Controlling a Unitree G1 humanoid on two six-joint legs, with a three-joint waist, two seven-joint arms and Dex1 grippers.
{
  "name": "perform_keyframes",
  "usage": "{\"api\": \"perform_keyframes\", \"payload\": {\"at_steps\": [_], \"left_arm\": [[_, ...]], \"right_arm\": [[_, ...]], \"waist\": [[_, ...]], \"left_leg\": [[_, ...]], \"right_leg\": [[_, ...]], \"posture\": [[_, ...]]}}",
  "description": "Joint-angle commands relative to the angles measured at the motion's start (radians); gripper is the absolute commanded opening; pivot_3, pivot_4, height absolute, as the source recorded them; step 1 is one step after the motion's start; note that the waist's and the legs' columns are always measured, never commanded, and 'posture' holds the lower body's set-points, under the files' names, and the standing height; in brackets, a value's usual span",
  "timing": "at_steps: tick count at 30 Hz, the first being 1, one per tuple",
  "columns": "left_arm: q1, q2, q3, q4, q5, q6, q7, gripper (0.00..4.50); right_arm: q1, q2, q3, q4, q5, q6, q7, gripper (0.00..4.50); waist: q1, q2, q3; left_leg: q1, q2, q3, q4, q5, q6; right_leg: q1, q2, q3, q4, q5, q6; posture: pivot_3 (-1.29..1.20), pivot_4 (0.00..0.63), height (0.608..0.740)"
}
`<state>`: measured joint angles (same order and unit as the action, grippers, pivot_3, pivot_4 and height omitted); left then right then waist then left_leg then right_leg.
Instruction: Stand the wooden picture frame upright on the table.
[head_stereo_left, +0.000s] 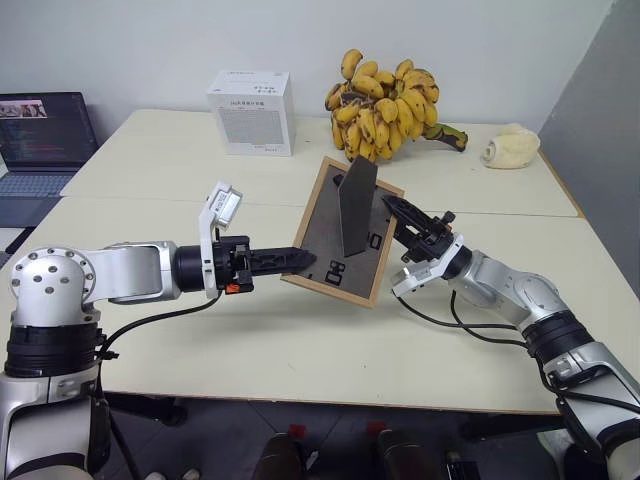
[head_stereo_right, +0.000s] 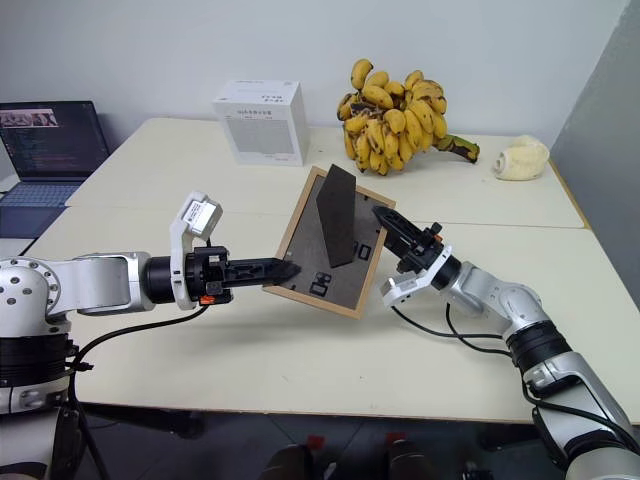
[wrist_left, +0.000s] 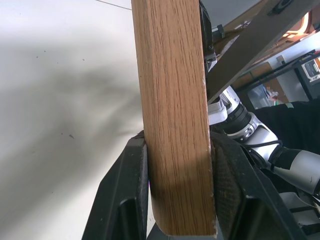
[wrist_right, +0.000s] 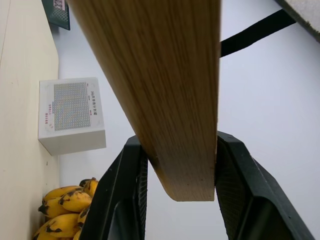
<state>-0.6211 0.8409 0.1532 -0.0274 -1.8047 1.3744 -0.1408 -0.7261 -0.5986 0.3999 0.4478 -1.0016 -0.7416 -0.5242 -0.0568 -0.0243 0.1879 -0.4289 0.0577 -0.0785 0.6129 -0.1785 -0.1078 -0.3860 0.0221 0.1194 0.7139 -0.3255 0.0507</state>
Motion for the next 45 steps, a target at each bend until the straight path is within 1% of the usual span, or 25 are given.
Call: {"api": "perform_keyframes", "payload": {"at_steps": [1,3,4,8,10,12,14,17,18,20,23,25,26,28,30,33,36,39,42,45], "left_arm": [[-0.013,0.030,-0.014,-0.030,-0.011,-0.020,0.009,1.66],[-0.013,0.033,-0.017,-0.033,-0.010,-0.029,0.006,2.01],[-0.013,0.035,-0.017,-0.036,-0.008,-0.032,0.003,2.30],[-0.011,0.038,-0.008,-0.060,0.041,-0.052,-0.013,3.08],[-0.005,0.036,0.008,-0.079,0.076,-0.072,-0.032,3.08],[0.016,0.049,0.042,-0.107,0.158,-0.107,-0.094,3.08],[0.055,0.063,0.081,-0.176,0.281,-0.187,-0.177,3.08],[0.212,0.105,0.135,-0.339,0.514,-0.363,-0.338,3.08],[0.274,0.114,0.160,-0.385,0.568,-0.407,-0.377,3.08],[0.400,0.110,0.233,-0.453,0.633,-0.469,-0.418,3.08],[0.562,0.074,0.334,-0.528,0.664,-0.503,-0.415,3.08],[0.664,0.046,0.387,-0.582,0.688,-0.525,-0.410,3.08],[0.721,0.025,0.411,-0.612,0.700,-0.528,-0.393,3.08],[0.832,-0.013,0.442,-0.676,0.750,-0.552,-0.378,3.08],[0.904,-0.043,0.458,-0.717,0.784,-0.572,-0.369,3.08],[0.949,-0.079,0.475,-0.746,0.790,-0.589,-0.343,3.08],[0.965,-0.085,0.492,-0.761,0.782,-0.592,-0.328,3.08],[1.001,-0.082,0.524,-0.772,0.775,-0.594,-0.334,3.08],[1.028,-0.073,0.556,-0.779,0.766,-0.594,-0.343,3.08],[1.040,-0.060,0.586,-0.783,0.756,-0.591,-0.345,3.08]], "right_arm": [[-0.014,-0.002,-0.011,-0.034,0.019,0.000,0.005,1.46],[-0.017,-0.003,-0.012,-0.034,0.022,0.001,0.007,1.46],[-0.018,-0.003,-0.012,-0.034,0.023,0.002,0.008,1.46],[-0.018,-0.003,-0.013,-0.034,0.031,0.006,0.016,1.46],[-0.017,-0.003,-0.014,-0.033,0.035,0.006,0.020,1.46],[-0.017,-0.003,-0.015,-0.032,0.041,0.002,0.025,1.46],[-0.020,-0.001,-0.016,-0.026,0.053,-0.006,0.037,1.46],[-0.035,0.016,-0.020,0.017,0.116,-0.028,0.096,1.46],[-0.041,0.024,-0.021,0.035,0.146,-0.038,0.126,1.46],[-0.058,0.045,-0.027,0.078,0.233,-0.064,0.207,1.46],[-0.076,0.081,-0.038,0.135,0.379,-0.089,0.350,1.46],[-0.088,0.113,-0.040,0.170,0.513,-0.089,0.483,1.46],[-0.088,0.140,-0.039,0.179,0.614,-0.072,0.583,1.46],[-0.072,0.210,-0.041,0.152,0.870,0.058,0.867,1.46],[-0.048,0.261,-0.051,0.091,1.066,0.210,1.094,1.46],[-0.008,0.313,-0.063,-0.027,1.290,0.490,1.339,1.46],[0.025,0.328,-0.072,-0.112,1.399,0.684,1.474,1.46],[0.058,0.339,-0.075,-0.155,1.470,0.843,1.559,1.46],[0.081,0.360,-0.094,-0.156,1.506,0.945,1.583,1.46],[0.094,0.389,-0.118,-0.129,1.506,0.989,1.587,1.46]], "waist": [[0.000,0.000,0.000],[0.000,0.000,0.000],[0.000,0.000,0.000],[0.000,0.000,0.000],[0.000,0.000,0.000],[0.000,0.000,0.000],[-0.001,0.000,0.000],[-0.009,0.000,0.000],[-0.009,0.000,0.000],[-0.011,0.000,0.000],[-0.014,0.000,0.000],[-0.018,0.000,0.000],[-0.021,-0.001,0.000],[-0.026,-0.001,0.000],[-0.026,-0.001,0.000],[-0.018,-0.001,0.000],[-0.009,-0.001,0.001],[-0.006,-0.001,0.001],[-0.006,-0.001,0.001],[-0.007,0.000,0.001]], "left_leg": [[0.000,0.000,0.000,0.000,0.000,0.000],[0.000,0.000,0.000,0.000,0.000,0.000],[0.000,0.000,0.000,0.000,0.000,0.000],[0.000,0.000,0.000,0.000,0.000,0.000],[0.000,0.000,0.000,0.000,0.000,0.000],[0.000,0.000,0.000,0.000,0.000,0.000],[0.000,0.000,0.000,0.000,0.000,0.000],[0.000,0.000,0.000,0.000,0.000,0.000],[0.001,0.000,0.001,-0.001,0.000,0.000],[0.001,0.001,0.001,-0.001,0.000,0.000],[0.002,0.001,0.001,-0.001,0.000,0.000],[0.002,0.001,0.002,-0.001,0.000,0.000],[0.002,0.001,0.001,-0.001,0.000,0.000],[0.004,0.002,0.001,-0.001,0.000,0.001],[0.008,0.003,0.001,-0.003,0.000,0.001],[0.013,0.003,-0.001,-0.003,0.000,0.001],[0.013,0.003,-0.002,-0.003,0.000,0.000],[0.013,0.003,-0.001,-0.003,-0.001,0.000],[0.013,0.003,-0.001,-0.004,-0.001,0.000],[0.013,0.004,-0.001,-0.005,-0.001,0.000]], "right_leg": [[0.000,0.000,0.000,0.000,0.000,0.000],[0.000,0.000,0.000,0.000,0.000,0.000],[0.000,0.000,0.000,0.000,0.000,0.000],[0.000,0.000,0.000,0.000,0.000,0.000],[0.000,0.000,0.000,0.000,0.000,0.000],[0.000,0.000,0.000,0.000,0.000,0.000],[0.000,0.000,0.000,0.000,0.000,0.000],[0.000,0.000,0.000,0.000,0.000,-0.001],[0.000,0.000,0.001,0.000,-0.001,-0.001],[0.000,0.000,0.001,0.000,-0.001,-0.002],[0.001,0.000,0.001,0.000,-0.001,-0.002],[0.001,0.000,0.001,0.000,-0.001,-0.002],[0.001,0.000,0.001,0.000,-0.001,-0.002],[0.003,0.000,0.000,-0.001,-0.001,-0.002],[0.008,0.000,0.000,-0.001,-0.002,-0.003],[0.013,0.000,-0.003,-0.001,-0.003,-0.005],[0.013,0.001,-0.004,-0.001,-0.004,-0.006],[0.012,0.001,-0.004,-0.001,-0.005,-0.006],[0.012,0.001,-0.003,-0.002,-0.006,-0.006],[0.011,0.002,-0.003,-0.002,-0.008,-0.005]], "posture": [[0.00,0.150,0.740],[0.00,0.150,0.740],[0.00,0.150,0.740],[0.00,0.150,0.740],[0.00,0.150,0.740],[0.00,0.150,0.740],[0.00,0.150,0.740],[0.00,0.150,0.740],[0.00,0.150,0.740],[0.00,0.150,0.740],[0.00,0.150,0.740],[0.00,0.150,0.740],[0.00,0.150,0.740],[0.00,0.150,0.740],[0.00,0.150,0.740],[0.00,0.150,0.740],[0.00,0.150,0.740],[0.00,0.150,0.740],[0.00,0.150,0.740],[0.00,0.150,0.740]]}}
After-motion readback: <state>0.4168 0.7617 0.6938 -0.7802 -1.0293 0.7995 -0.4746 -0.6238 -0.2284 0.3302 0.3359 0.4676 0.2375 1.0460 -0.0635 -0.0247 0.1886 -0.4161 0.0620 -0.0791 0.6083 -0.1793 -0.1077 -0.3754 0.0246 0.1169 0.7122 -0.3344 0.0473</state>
